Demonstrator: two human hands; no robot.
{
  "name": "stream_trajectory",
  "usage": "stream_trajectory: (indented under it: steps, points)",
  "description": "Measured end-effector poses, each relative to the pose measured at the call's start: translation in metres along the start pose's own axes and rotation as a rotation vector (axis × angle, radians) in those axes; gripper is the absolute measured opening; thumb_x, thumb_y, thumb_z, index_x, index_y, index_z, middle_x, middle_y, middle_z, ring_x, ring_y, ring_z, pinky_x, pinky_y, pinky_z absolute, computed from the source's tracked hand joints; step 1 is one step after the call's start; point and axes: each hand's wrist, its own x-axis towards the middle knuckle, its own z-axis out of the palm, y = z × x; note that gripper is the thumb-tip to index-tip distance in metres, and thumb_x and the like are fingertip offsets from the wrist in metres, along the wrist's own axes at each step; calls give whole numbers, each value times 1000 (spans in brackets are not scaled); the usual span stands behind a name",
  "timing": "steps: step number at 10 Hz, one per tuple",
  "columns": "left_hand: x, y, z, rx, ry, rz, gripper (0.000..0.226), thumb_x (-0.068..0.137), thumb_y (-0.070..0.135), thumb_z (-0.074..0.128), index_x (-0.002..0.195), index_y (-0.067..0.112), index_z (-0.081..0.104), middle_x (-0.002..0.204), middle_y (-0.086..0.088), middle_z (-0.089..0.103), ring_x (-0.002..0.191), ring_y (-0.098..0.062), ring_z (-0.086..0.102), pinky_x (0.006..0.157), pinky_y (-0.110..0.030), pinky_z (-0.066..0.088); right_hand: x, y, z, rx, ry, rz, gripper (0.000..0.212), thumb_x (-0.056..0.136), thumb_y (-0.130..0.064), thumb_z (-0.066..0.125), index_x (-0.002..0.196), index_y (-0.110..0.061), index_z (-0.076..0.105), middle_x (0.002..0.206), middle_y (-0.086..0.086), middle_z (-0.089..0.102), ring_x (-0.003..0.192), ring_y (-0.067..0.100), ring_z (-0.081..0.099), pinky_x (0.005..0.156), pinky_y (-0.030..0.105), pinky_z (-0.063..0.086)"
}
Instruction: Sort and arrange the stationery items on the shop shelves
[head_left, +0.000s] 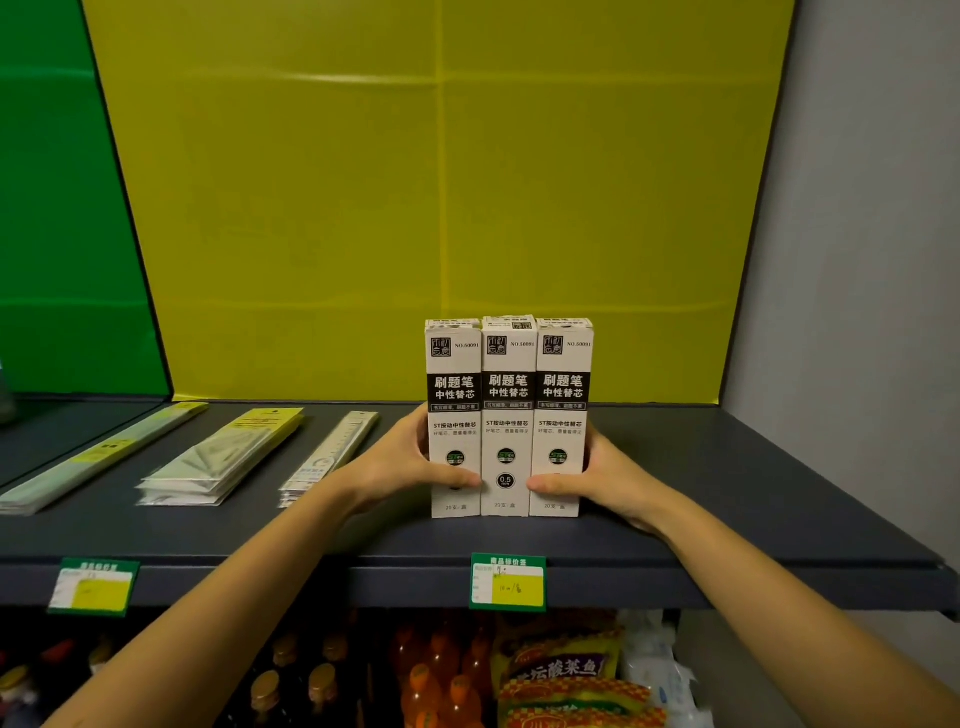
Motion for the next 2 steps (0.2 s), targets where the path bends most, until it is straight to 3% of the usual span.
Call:
stream_trajectory:
  steps: [1,2]
  points:
    - [-3,3,-1,18,-22,-16,68,66,-5,76,121,22,44,113,4,67,105,-8,64,77,-19,55,0,-6,-4,-74,-96,68,79,68,-11,79,129,-30,33,129,-7,52,121,11,50,95,22,45]
    - [-13,7,-9,43,-36,-1,84,65,4,79,129,33,34,127,11,57,118,-1,54,98,-24,47,-10,-14,-18,-197,-161,106,107,65,-25,82,144,-28,11,145,-11,35,134,9,32,111,28,28]
